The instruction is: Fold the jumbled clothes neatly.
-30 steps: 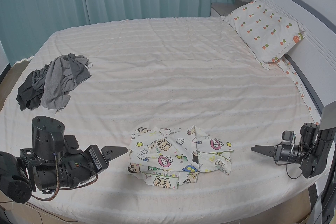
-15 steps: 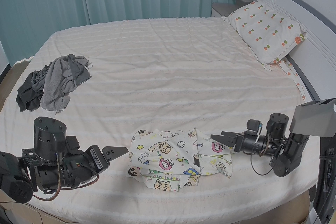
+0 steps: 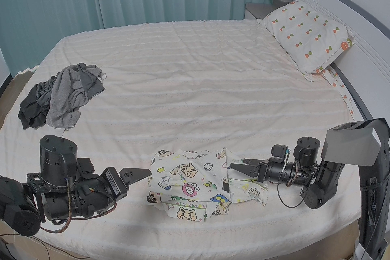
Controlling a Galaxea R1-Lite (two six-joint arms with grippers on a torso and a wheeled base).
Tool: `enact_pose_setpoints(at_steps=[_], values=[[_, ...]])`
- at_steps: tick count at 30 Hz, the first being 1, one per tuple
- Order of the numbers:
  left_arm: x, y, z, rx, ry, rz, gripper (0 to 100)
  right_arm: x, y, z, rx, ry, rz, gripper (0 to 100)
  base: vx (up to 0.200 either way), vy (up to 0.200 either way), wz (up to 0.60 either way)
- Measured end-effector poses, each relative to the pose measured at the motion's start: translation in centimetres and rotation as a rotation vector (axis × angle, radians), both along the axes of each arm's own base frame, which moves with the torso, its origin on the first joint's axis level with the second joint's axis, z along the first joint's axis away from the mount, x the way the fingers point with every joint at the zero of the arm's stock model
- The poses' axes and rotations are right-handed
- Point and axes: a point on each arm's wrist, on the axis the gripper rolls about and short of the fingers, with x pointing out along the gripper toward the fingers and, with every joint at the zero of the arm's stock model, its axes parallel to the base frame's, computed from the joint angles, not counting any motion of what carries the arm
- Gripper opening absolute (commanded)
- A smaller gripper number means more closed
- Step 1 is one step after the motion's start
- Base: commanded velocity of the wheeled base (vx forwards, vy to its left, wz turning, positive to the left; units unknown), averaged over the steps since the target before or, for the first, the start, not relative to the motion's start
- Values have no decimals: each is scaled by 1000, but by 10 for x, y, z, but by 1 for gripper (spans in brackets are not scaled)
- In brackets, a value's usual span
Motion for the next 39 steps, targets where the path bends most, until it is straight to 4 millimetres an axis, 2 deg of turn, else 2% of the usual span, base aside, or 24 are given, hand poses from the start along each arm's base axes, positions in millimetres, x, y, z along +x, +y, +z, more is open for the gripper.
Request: enact_pose_setpoints(at_steps=[13,21,25,30,34,39], values=[[0,0,-2,6,4,0,100,-1,1,-4,-5,6,-4,100,0,0,0],[0,0,-2,8,3,1,100,8,-21,10,-10,-39,-142,100,0,0,0],[0,0,-2,8,3,1,100,0,-30,19,-11,-36,-154,100,0,0,0],[0,0,-3,13,9,5,100,-20,-25,25,-19,-7,-105,100,0,0,0],[1,-1,-5,17,17,6,100,-36,-16,23,-25,32,-32,100,0,0,0],[2,-2,-8,22,28,4,100,-41,-12,11,-50,64,-9,100,0,0,0]])
